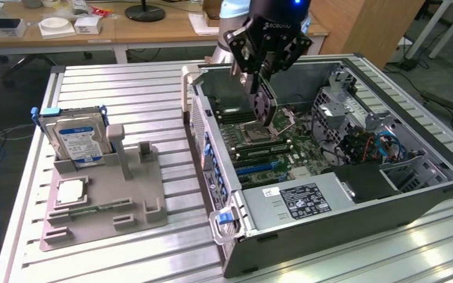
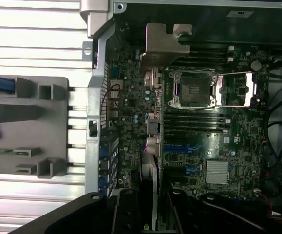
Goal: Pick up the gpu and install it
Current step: 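Pick up the gpu and move the gpu toward the slot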
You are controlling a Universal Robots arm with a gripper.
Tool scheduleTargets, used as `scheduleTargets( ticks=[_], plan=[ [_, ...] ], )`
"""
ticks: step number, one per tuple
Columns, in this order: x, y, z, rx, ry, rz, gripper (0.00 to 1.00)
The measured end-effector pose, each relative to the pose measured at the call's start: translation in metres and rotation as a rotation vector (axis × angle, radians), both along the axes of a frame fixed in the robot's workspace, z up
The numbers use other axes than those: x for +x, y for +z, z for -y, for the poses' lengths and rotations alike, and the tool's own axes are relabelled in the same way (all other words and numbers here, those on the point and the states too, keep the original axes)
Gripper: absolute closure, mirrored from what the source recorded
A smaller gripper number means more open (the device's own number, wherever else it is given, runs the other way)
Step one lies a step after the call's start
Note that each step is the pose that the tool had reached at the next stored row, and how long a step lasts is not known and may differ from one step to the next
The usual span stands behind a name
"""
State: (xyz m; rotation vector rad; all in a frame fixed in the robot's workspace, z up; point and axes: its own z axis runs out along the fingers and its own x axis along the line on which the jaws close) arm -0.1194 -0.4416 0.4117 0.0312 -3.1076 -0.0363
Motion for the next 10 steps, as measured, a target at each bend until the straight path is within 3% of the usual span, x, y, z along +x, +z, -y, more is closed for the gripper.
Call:
scheduleTargets(
  ticks=[10],
  plan=[
    [0.012, -0.0001, 0.0000, 0.0000, 0.000, 0.0000, 0.74]
  ],
)
